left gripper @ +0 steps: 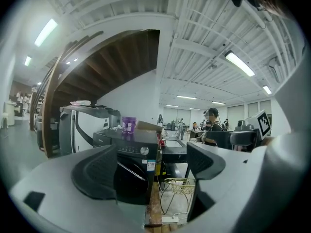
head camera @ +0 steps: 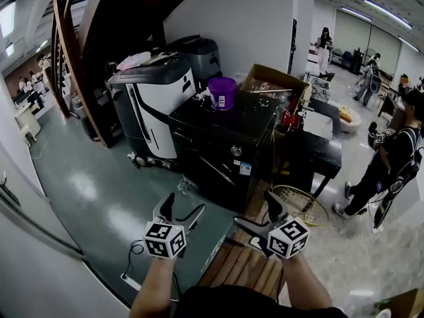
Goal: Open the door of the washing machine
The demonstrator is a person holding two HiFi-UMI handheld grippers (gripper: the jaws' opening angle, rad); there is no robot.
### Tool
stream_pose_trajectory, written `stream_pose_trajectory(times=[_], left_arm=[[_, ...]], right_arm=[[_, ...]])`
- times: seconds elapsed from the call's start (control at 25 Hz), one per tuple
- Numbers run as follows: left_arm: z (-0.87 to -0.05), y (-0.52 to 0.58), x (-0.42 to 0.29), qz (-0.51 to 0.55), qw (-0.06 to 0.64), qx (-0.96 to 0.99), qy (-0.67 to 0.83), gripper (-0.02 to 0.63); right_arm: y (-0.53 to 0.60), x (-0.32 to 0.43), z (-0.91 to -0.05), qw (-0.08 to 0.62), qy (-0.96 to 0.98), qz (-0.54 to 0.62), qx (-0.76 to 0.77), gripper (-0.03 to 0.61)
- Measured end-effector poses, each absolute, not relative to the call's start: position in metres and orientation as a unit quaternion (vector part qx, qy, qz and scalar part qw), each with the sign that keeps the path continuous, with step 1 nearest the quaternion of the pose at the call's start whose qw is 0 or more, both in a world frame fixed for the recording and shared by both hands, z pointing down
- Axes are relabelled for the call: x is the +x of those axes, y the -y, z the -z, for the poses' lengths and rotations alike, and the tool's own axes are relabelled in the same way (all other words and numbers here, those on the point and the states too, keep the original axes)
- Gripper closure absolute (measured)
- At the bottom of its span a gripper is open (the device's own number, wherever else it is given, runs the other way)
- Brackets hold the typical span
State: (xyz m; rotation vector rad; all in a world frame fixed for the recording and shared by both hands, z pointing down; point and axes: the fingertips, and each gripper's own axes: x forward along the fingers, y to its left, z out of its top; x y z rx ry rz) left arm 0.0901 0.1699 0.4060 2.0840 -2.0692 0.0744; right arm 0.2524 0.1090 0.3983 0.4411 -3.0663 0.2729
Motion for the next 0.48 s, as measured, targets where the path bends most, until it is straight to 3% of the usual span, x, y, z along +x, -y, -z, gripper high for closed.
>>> stream_pose_trajectory(times=[0.48], left_arm=[[-0.41,-0.15,0.093,-0.039,0.117,0.705,0.698,0.169]], right_arm=[[-0.087,0.258,-0.405,0.008,0.984,-0.118,0.131,0.034]])
